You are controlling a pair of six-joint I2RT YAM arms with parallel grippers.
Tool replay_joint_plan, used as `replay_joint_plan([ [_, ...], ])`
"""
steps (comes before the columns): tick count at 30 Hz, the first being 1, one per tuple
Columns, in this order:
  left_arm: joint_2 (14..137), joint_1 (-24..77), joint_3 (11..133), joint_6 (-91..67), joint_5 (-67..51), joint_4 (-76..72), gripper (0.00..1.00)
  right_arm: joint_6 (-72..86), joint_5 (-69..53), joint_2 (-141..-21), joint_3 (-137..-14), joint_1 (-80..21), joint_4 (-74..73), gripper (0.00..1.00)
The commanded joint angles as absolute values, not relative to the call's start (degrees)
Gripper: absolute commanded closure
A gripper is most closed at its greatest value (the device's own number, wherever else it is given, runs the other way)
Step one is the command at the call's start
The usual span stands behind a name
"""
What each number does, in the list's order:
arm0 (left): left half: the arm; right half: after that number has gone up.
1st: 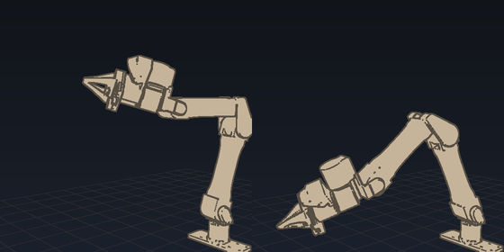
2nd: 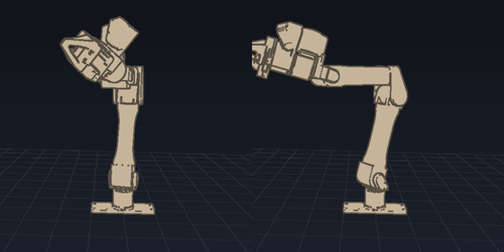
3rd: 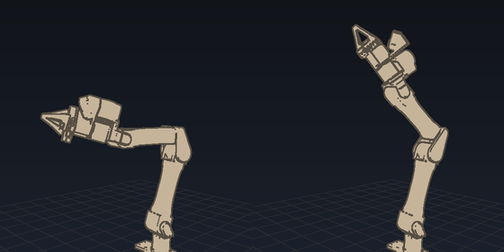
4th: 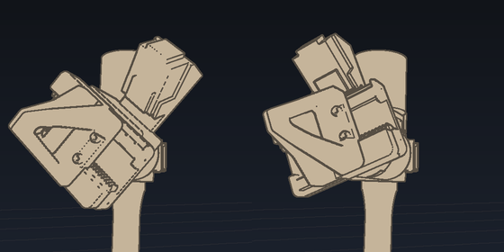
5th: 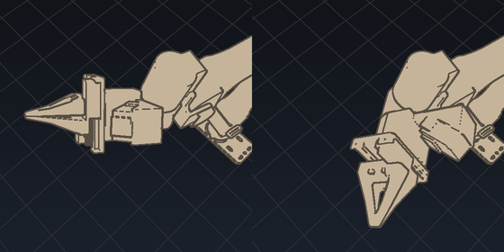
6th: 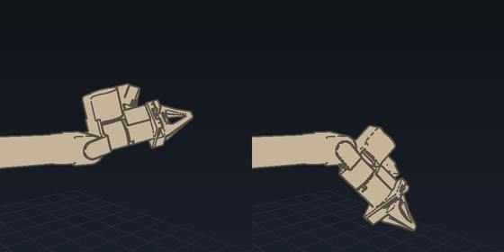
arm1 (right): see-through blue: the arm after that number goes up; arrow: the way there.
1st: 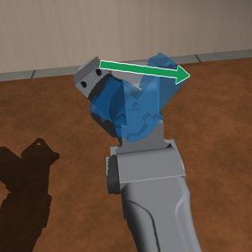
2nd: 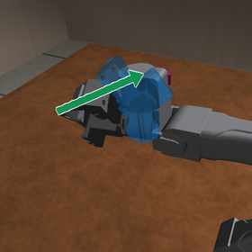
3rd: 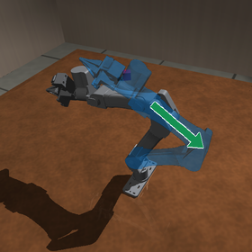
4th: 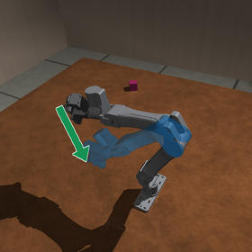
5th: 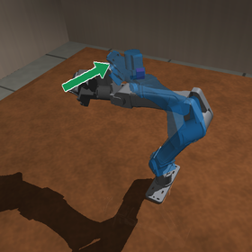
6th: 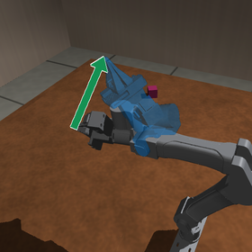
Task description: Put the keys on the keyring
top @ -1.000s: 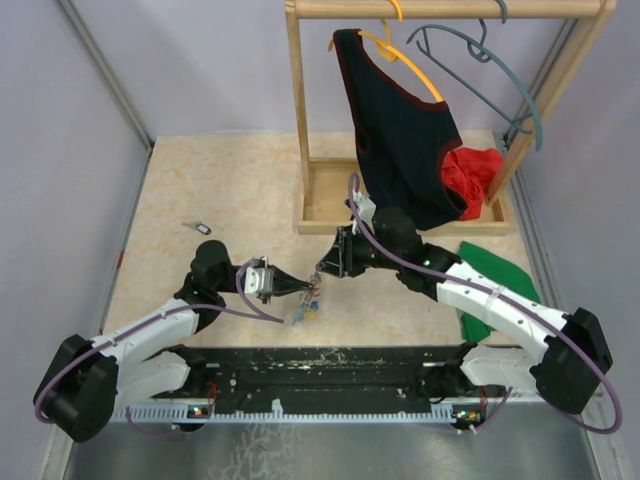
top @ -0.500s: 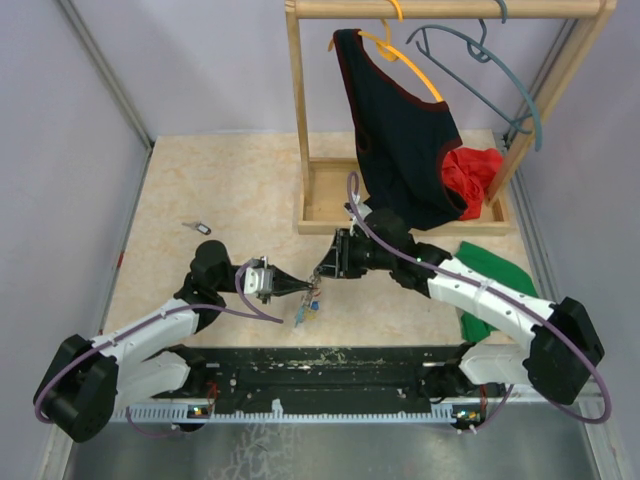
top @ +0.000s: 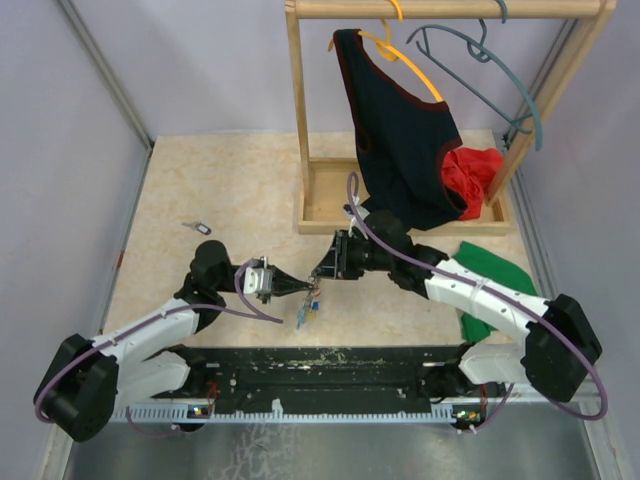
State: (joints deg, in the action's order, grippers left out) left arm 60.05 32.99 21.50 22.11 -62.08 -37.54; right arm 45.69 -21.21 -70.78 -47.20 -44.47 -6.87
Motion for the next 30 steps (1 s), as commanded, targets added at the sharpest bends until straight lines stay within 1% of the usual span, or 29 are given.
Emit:
replay_joint_plan([
  [1, 60.3, 33.0, 21.8, 21.9, -63.9, -40.4, 0.99, 47.1, -23.5, -71.3, -46.8, -44.4, -1.9, 0.78],
  [7, 60.3, 33.0, 21.7, 21.9, -64.0, -40.5, 0.99, 47.4, -23.8, -71.9, -46.5, -44.4, -2.0, 0.79],
  [10, 60.3, 33.0, 21.7, 21.8, -64.1, -40.6, 0.99, 47.2, -24.1, -72.0, -46.4, -44.4, -2.0, 0.81],
  [17, 60.3, 33.0, 21.6, 21.6, -63.9, -40.6, 0.99, 44.2, -22.3, -70.1, -46.8, -44.4, -2.2, 1.00],
  [19, 60.1, 33.0, 21.4, 21.6, -63.6, -40.6, 0.95, 41.9, -20.7, -69.1, -47.0, -44.3, -2.4, 1.00],
  [23, 59.0, 33.0, 20.9, 21.1, -62.5, -40.7, 0.79, 35.4, -17.6, -67.5, -47.0, -44.4, -1.2, 1.00],
  [25, 58.1, 33.0, 20.5, 20.3, -61.6, -40.9, 0.72, 31.0, -15.7, -66.5, -46.9, -44.4, -0.3, 1.00],
  [28, 56.5, 33.0, 19.7, 17.8, -58.0, -41.9, 0.66, 23.6, -13.5, -65.0, -46.3, -44.4, 1.7, 1.00],
  [30, 55.3, 33.0, 19.0, 15.1, -52.1, -43.4, 0.63, 18.7, -13.0, -64.2, -45.4, -44.3, 4.0, 1.00],
])
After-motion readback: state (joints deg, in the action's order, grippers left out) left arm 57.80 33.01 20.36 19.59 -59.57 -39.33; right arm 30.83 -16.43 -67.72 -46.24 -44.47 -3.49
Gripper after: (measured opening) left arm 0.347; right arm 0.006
